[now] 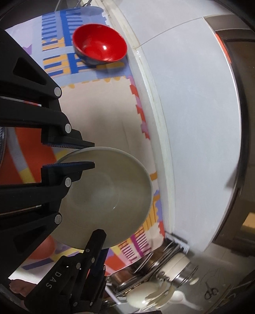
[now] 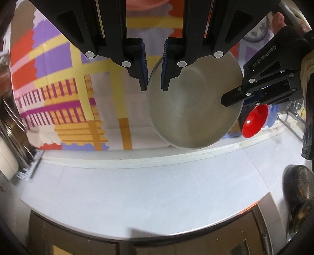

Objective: Organize plates and bowls
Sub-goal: 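Lift and carry the white bowl with both grippers beside the plate stack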

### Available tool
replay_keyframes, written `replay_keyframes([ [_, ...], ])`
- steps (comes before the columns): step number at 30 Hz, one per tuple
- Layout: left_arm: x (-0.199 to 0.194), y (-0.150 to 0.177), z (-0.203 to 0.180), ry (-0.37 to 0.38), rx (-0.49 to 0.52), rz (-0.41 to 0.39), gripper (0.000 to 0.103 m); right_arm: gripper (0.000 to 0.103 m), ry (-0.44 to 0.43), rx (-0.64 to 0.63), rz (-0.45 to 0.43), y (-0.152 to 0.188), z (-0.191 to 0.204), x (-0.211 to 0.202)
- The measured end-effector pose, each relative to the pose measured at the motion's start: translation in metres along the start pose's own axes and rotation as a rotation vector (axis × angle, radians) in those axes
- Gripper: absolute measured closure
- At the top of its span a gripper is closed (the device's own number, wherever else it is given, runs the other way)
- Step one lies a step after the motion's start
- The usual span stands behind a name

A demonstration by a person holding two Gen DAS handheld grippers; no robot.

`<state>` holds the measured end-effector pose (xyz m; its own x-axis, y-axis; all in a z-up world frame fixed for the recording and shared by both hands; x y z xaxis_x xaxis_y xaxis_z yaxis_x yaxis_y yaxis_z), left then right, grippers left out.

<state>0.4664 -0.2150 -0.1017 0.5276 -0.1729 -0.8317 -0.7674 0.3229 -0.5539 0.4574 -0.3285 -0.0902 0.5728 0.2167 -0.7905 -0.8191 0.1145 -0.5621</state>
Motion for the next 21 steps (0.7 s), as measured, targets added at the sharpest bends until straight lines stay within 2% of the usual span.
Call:
replay_keyframes([
  [9,-0.025,0.025,-0.030,0.037,0.055,-0.004,0.090,0.088,0.037,0.015,-0.025,0.036,-0.004,-0.042],
  [21,-0.043,0.066,-0.077,0.093,0.157,0.026,0.088,0.088,0.070,0.083,-0.027,0.089,-0.026,-0.076],
])
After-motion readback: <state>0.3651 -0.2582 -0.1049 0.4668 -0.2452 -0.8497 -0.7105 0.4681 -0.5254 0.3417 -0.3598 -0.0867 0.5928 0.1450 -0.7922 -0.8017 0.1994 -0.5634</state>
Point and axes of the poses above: each gripper's, at about its wrist camera, not at the fingertips, and x roughly the way its jaws point, z to its left, y to its underside, the point moved 8 cm from there along x, roughly the way its jaws point, and after that the axes turned 10 degrees about -y, right-handed, at the moved point
